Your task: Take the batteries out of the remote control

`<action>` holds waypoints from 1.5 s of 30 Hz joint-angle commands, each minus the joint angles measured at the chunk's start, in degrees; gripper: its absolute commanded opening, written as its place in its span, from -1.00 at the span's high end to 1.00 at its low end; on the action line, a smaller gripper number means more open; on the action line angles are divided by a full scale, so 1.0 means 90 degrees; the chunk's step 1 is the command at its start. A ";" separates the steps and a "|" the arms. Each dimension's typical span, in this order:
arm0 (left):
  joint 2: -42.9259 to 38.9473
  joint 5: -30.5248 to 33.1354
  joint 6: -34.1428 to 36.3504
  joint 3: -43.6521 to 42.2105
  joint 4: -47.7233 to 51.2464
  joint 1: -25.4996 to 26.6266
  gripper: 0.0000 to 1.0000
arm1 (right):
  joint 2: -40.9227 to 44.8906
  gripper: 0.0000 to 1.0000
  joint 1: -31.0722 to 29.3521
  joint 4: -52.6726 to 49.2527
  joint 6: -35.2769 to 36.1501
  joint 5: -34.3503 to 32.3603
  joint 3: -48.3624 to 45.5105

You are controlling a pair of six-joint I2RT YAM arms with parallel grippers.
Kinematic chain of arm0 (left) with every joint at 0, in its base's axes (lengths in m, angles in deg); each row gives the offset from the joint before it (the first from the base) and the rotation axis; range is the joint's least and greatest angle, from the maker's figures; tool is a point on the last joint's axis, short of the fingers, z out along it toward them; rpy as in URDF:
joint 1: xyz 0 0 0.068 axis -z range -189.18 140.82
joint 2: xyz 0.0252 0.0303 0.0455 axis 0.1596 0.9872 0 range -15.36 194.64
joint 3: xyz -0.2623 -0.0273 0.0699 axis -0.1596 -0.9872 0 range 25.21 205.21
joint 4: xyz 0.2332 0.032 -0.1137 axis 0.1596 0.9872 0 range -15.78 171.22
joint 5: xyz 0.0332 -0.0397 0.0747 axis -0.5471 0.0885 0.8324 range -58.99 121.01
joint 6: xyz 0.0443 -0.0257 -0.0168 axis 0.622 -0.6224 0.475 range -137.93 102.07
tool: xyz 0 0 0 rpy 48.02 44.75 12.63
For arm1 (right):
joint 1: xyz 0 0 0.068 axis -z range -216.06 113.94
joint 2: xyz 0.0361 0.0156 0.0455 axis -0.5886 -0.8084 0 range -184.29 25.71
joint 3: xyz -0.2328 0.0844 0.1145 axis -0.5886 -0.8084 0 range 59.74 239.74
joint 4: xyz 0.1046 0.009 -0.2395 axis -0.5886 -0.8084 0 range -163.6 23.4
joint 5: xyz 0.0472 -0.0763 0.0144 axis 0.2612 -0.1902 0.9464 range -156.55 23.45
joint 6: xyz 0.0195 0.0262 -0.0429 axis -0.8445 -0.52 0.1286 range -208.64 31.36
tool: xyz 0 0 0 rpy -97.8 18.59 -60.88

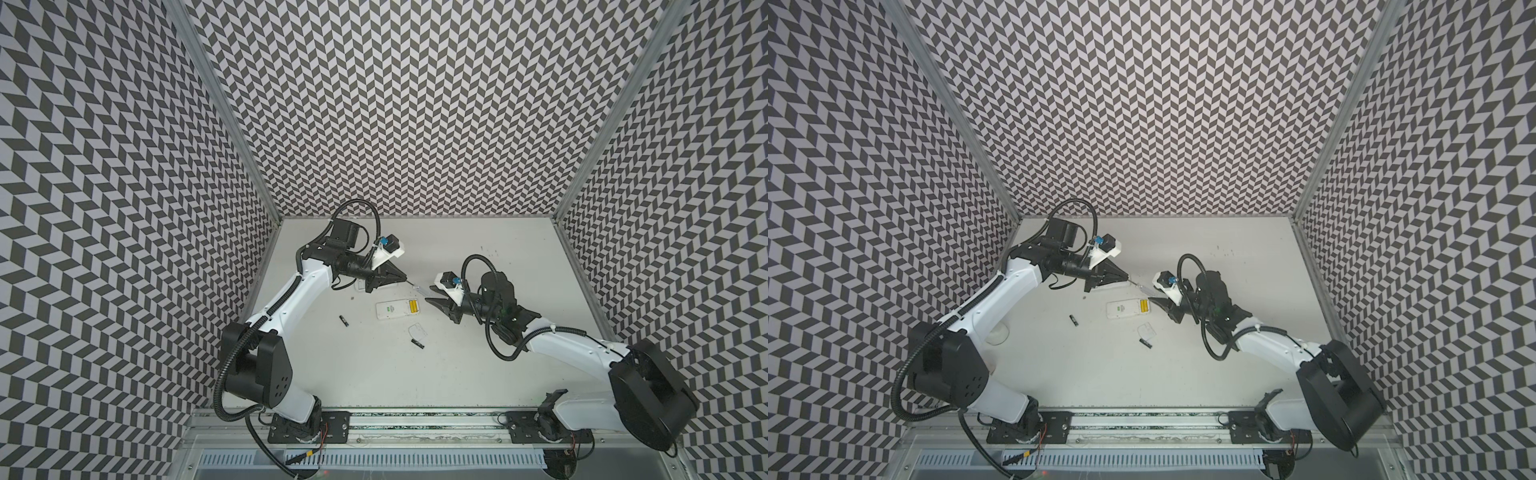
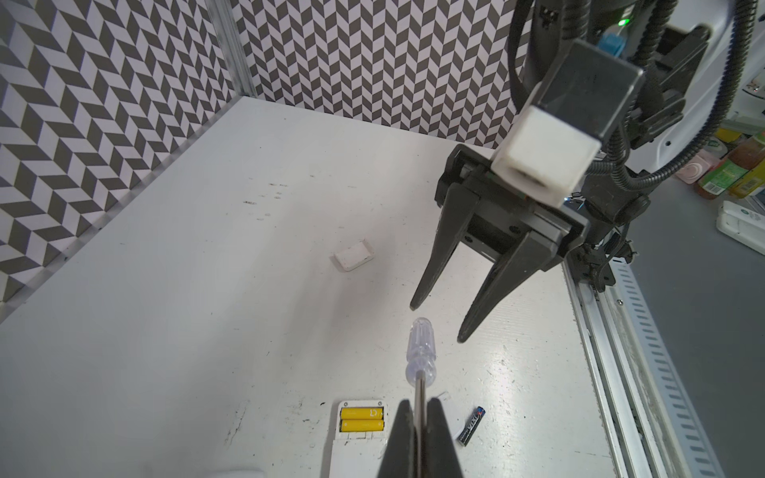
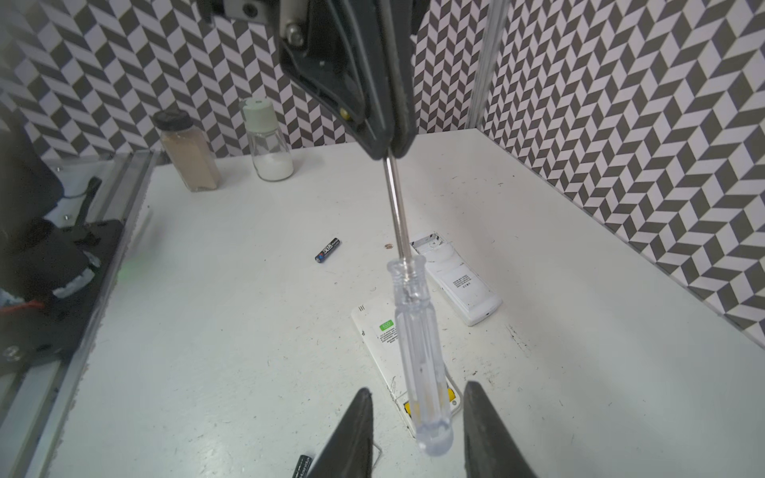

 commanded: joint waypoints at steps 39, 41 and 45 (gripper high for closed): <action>-0.0587 -0.2351 -0.8050 -0.2083 -0.7484 -0.1359 1.00 | -0.2311 -0.65 0.0541 0.6481 -0.8532 0.1710 0.0927; -0.0616 -0.2365 -0.8182 -0.2074 -0.7547 -0.1297 1.00 | -0.2524 -0.61 0.0451 0.6622 -0.8686 0.1675 0.1088; -0.0559 -0.2419 -0.8179 -0.2035 -0.7570 -0.1215 1.00 | -0.2786 -0.57 0.0371 0.6938 -0.8892 0.1578 0.1217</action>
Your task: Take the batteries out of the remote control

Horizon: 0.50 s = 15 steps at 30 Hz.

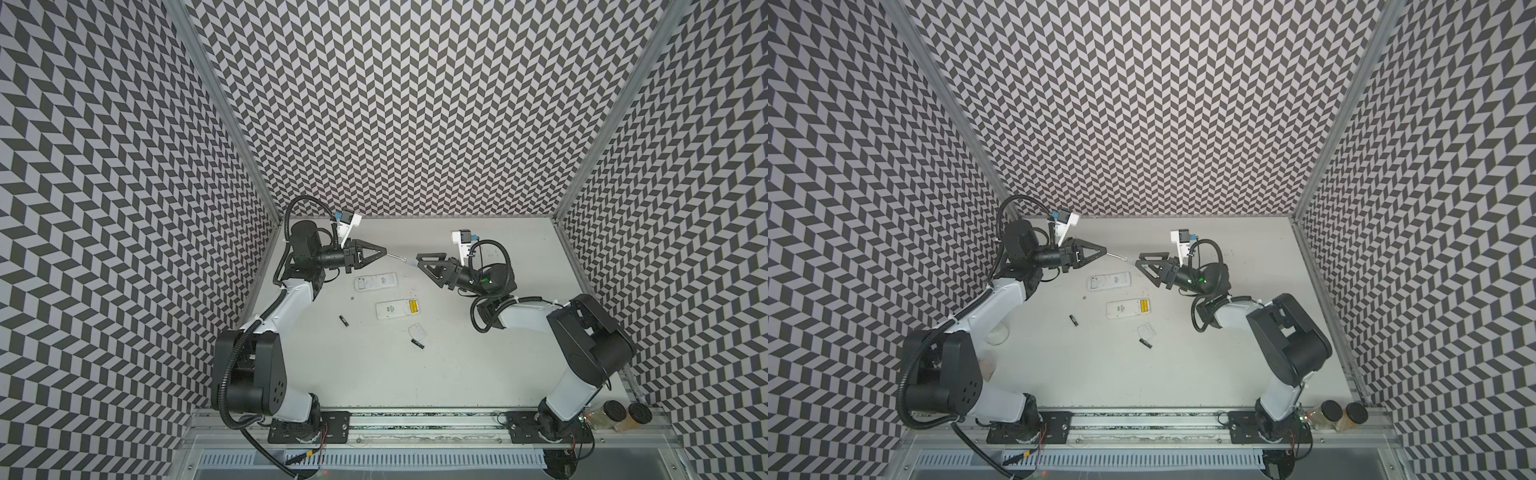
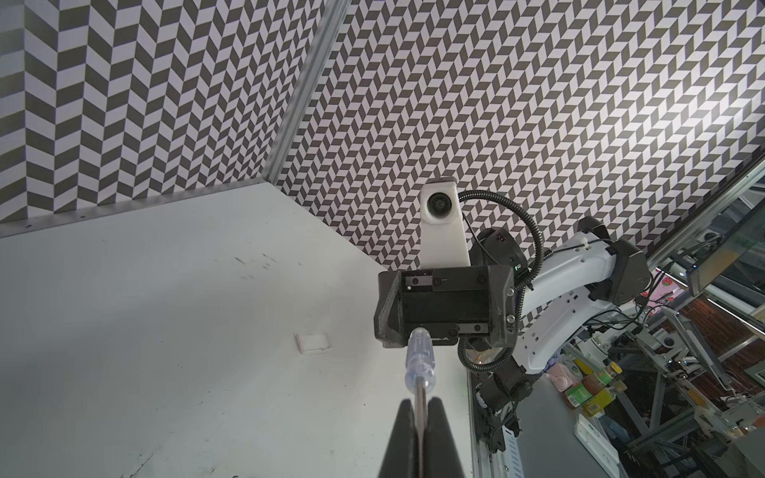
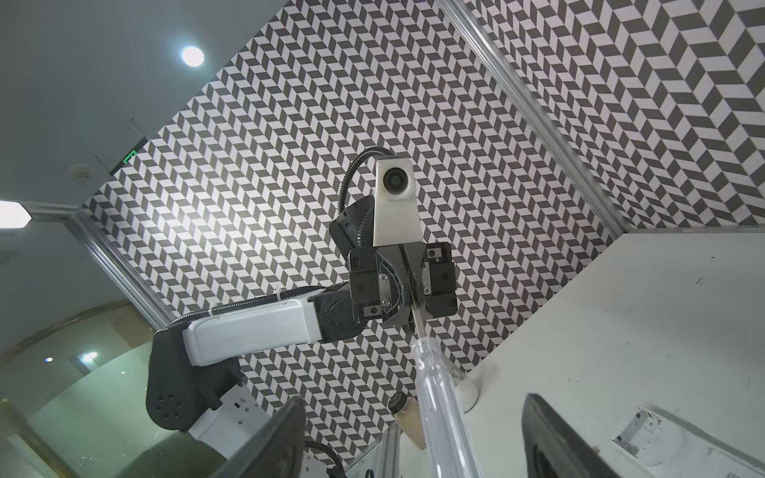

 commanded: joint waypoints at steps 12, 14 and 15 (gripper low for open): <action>-0.0024 -0.0049 -0.0166 0.0045 -0.0287 0.0217 1.00 | -0.0645 -0.03 -0.0270 0.1115 -0.0879 0.0186 0.0539; 0.0010 -0.0065 -0.0133 0.0062 -0.0281 0.0214 1.00 | -0.0689 0.01 -0.0295 0.1184 -0.0893 0.0241 0.0587; 0.0039 -0.0061 -0.0100 0.0048 -0.0281 0.0210 1.00 | -0.0702 0.01 -0.0308 0.1152 -0.0854 0.0246 0.0596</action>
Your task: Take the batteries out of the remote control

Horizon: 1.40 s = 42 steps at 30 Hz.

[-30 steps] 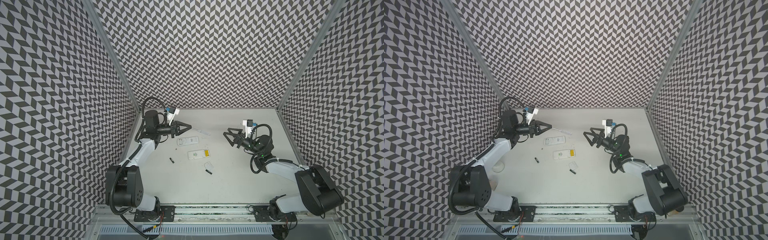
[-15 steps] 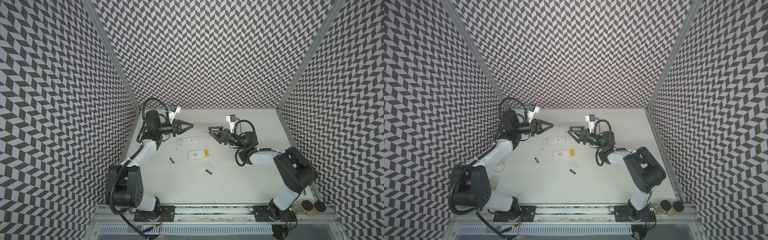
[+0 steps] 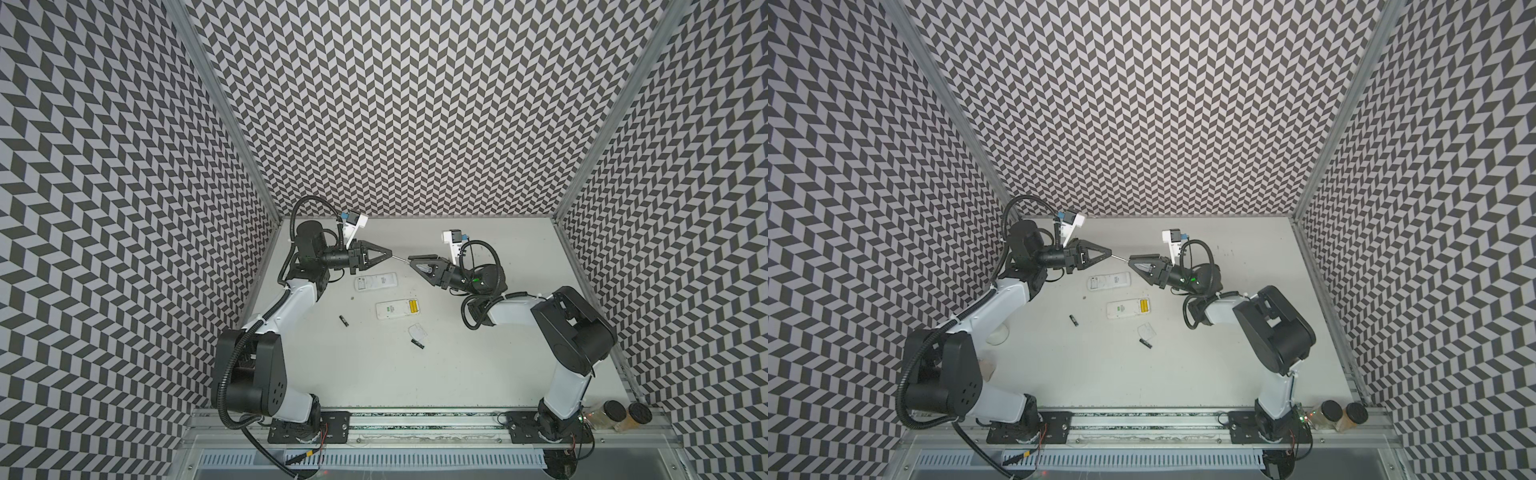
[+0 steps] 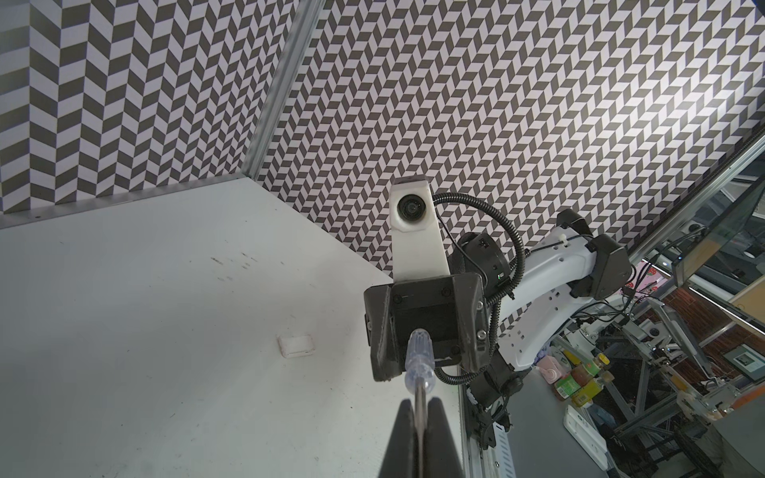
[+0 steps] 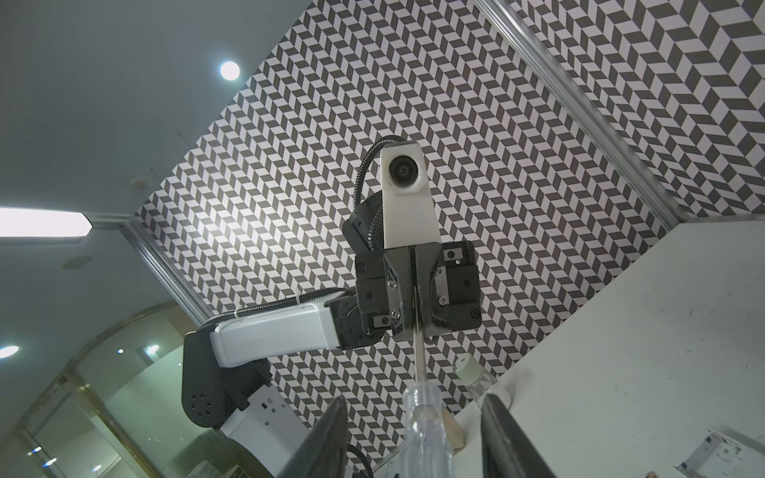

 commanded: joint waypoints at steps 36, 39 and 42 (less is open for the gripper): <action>-0.0162 0.0376 0.2799 0.0455 0.2440 -0.0412 -0.05 | 0.1604 1.00 0.0832 -0.1196 0.1534 -0.0156 -0.1451; -0.0065 0.0725 0.3669 0.0640 0.3278 -0.0319 -0.24 | 0.2215 1.00 0.1062 -0.2207 0.2335 -0.0410 -0.1722; -0.0013 0.0958 0.4829 0.0969 0.4326 -0.0177 -0.42 | 0.2795 1.00 0.1241 -0.3134 0.2935 -0.0488 -0.1762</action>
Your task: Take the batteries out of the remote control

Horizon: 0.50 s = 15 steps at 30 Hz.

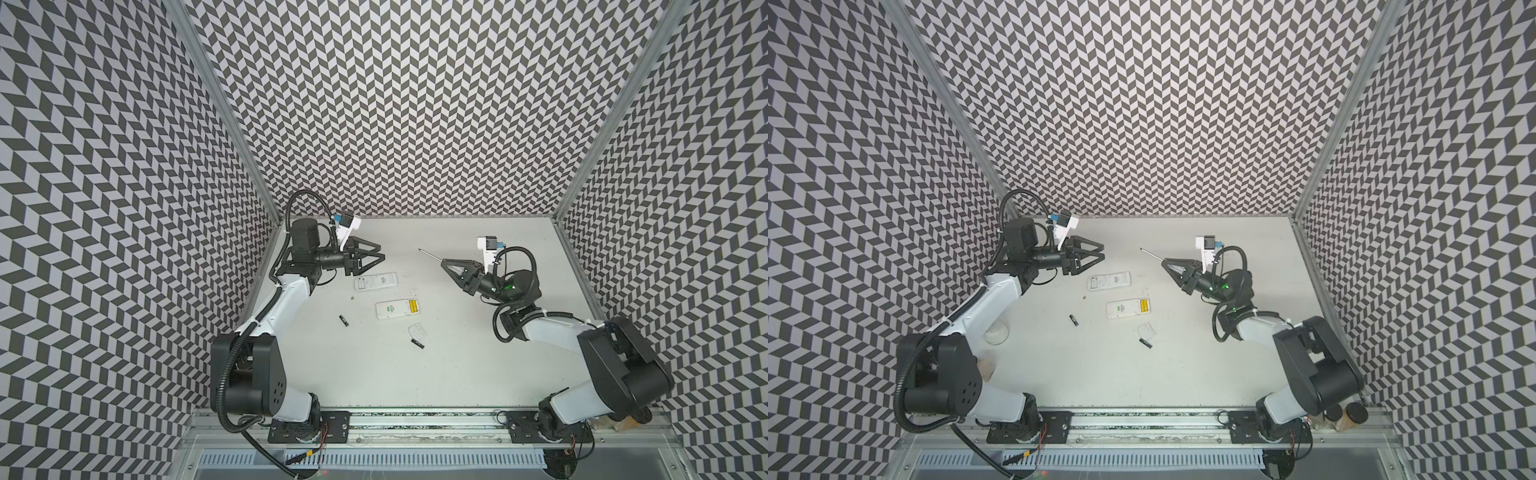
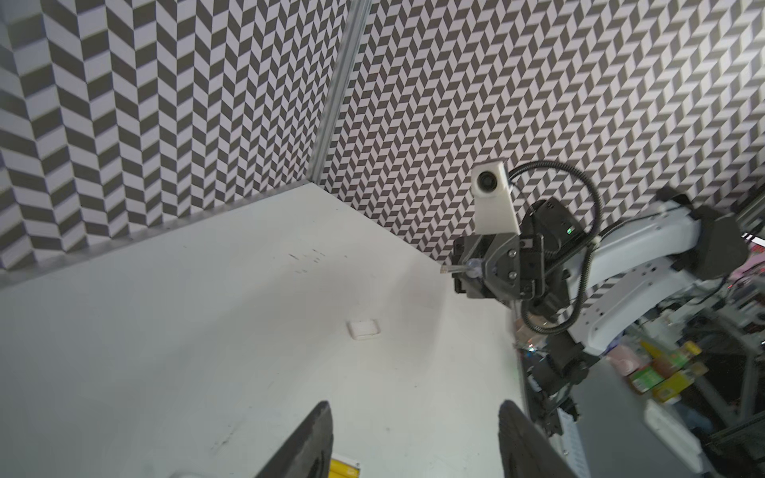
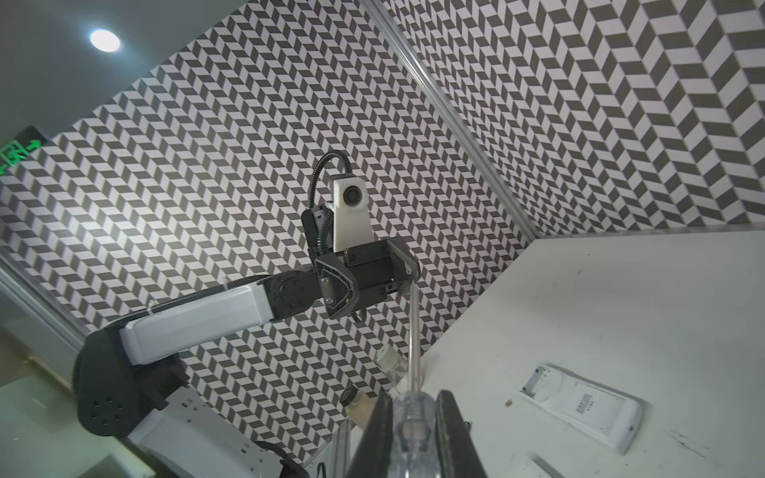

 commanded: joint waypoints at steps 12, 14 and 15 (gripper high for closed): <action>0.0633 0.3388 0.3793 0.0641 0.2766 0.1199 -0.87 | 0.2495 1.00 0.0184 -0.4607 0.3525 -0.1234 0.0287; 0.0776 0.3812 0.4186 0.0649 0.2937 0.1433 -1.00 | 0.2781 1.00 0.0186 -0.4881 0.3693 -0.1336 0.0249; 0.0842 0.4059 0.4462 0.0606 0.3025 0.1586 -1.00 | 0.2899 1.00 0.0184 -0.5039 0.3789 -0.1373 0.0234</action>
